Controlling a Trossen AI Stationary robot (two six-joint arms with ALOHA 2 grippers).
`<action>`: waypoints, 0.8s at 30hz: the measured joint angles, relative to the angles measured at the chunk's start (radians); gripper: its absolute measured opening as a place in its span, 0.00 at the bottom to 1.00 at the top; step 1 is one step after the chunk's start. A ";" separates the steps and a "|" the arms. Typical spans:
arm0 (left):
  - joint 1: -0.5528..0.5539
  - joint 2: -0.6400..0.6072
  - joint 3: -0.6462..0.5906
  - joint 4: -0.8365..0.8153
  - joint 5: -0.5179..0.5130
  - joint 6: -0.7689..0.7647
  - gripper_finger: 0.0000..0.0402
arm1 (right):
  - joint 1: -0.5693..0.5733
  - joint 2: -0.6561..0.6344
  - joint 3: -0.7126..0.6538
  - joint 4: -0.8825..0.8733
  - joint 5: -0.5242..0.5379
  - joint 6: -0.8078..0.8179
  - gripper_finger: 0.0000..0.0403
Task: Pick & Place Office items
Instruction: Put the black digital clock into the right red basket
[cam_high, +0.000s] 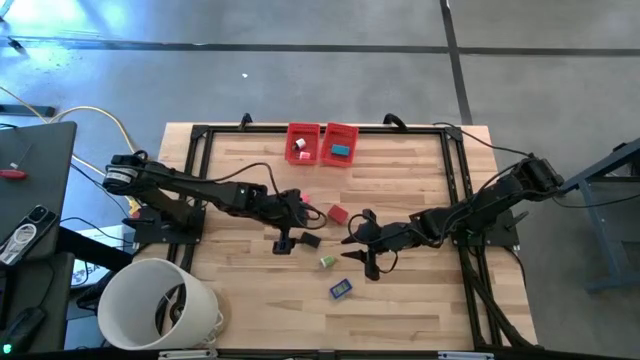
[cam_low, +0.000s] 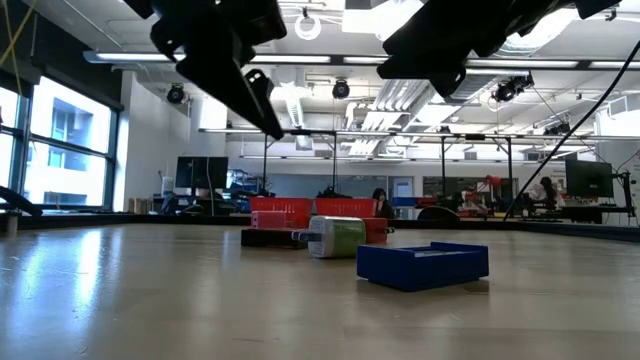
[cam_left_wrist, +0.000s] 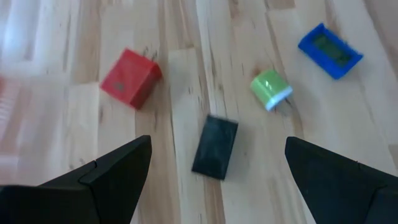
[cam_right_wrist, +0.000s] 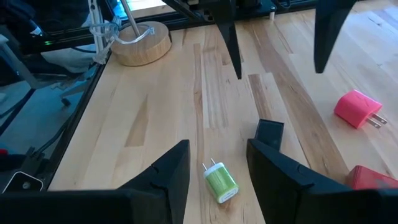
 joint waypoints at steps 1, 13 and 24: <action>0.000 0.005 0.001 0.004 0.000 0.000 0.90 | 0.000 0.000 0.000 0.000 0.000 0.000 0.36; -0.026 0.033 0.000 0.002 0.001 -0.004 0.90 | 0.000 0.000 0.000 -0.008 0.000 0.000 0.36; -0.091 0.075 0.000 0.020 0.000 0.067 0.90 | 0.000 0.000 0.000 -0.008 0.002 0.000 0.36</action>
